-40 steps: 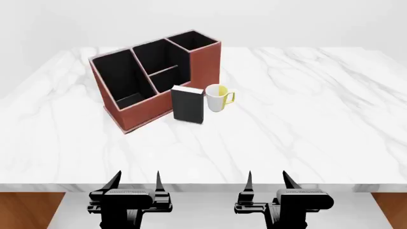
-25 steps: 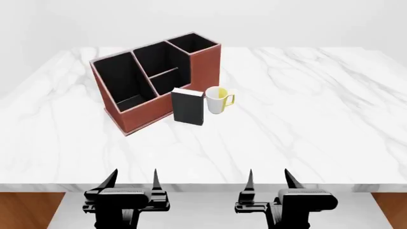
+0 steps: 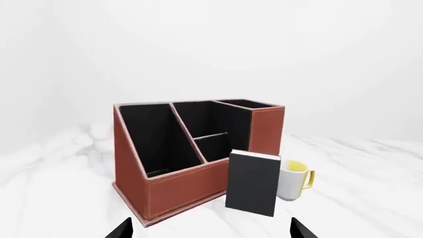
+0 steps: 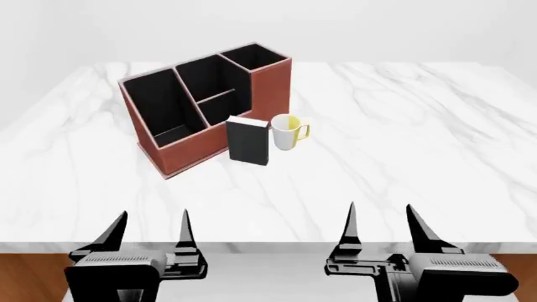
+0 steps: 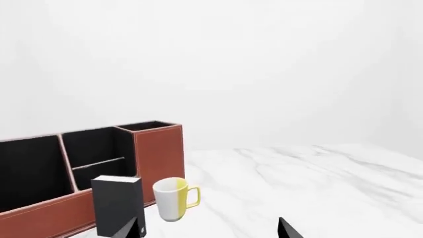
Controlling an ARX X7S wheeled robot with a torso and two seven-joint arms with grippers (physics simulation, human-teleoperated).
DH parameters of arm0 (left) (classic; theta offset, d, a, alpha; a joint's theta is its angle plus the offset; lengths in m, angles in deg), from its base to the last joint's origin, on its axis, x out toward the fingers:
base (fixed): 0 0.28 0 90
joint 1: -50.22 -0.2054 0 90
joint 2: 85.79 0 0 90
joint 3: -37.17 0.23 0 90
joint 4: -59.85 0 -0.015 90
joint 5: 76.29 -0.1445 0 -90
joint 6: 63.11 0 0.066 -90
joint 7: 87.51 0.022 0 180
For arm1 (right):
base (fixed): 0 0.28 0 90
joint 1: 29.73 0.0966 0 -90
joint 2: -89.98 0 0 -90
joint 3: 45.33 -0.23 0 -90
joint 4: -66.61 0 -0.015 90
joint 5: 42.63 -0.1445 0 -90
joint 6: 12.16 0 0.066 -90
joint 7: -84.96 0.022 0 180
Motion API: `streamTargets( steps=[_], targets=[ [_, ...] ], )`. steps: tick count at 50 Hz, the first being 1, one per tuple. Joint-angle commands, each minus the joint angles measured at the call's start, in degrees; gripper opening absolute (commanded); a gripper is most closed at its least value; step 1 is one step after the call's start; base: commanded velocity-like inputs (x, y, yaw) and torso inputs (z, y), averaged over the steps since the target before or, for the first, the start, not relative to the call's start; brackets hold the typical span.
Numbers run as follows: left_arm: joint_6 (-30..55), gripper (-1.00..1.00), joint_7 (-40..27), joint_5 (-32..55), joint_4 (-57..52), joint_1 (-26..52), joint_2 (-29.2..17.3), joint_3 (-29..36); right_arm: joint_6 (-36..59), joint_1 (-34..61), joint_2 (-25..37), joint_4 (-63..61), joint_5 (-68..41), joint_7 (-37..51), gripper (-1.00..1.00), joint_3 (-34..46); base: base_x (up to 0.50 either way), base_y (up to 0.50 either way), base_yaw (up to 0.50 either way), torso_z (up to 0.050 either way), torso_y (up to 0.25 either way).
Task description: Pick up the book and place it in the right compartment of the caddy.
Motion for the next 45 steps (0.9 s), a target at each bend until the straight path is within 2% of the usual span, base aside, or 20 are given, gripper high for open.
streamTargets(
  steps=[1, 45],
  targets=[
    [1.69, 1.0, -1.33, 1.24, -5.09, -1.65, -1.21, 0.04, 2.27, -1.38, 1.08, -5.7, -3.16, 0.68, 1.0, 0.08, 0.39, 0.0, 0.0, 0.0, 0.0],
    [0.88, 1.0, -4.63, 0.7, -4.28, -1.51, -3.25, 2.2, 2.41, -1.07, 4.18, -5.16, -4.2, 3.6, 1.0, 2.38, 0.5, 0.0, 0.0, 0.0, 0.0]
  ],
)
